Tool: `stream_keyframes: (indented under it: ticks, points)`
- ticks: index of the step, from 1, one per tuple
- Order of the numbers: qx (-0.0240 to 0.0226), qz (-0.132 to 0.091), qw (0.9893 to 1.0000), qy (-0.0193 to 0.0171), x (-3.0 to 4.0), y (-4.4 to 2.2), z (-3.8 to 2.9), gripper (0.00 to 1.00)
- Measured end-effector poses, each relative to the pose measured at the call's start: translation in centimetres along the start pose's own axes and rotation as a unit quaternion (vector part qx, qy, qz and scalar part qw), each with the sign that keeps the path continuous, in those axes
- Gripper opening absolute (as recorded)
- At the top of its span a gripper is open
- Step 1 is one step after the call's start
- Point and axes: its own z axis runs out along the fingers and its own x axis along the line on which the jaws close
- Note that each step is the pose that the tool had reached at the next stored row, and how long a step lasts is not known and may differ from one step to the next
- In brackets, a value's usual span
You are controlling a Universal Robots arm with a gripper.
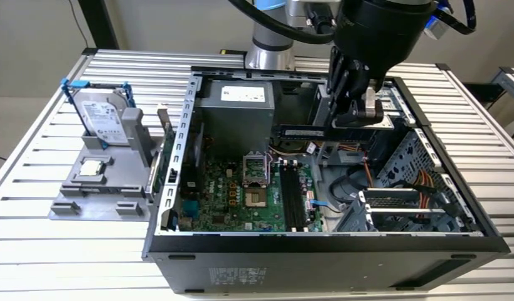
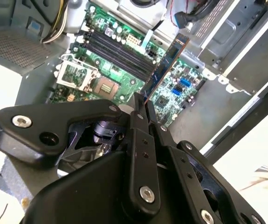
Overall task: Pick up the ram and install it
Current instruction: 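Insert the ram into the slot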
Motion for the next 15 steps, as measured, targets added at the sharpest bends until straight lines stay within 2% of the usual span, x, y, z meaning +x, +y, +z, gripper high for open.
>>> stream_keyframes:
  ticks: [7, 15]
  points:
    - [0.0001, 0.004, 1.0000, 0.0000, -0.02, -0.46, -0.01, 0.00]
    - [0.0002, 0.008, 1.0000, -0.0002, -0.02, -0.50, 0.00, 0.00]
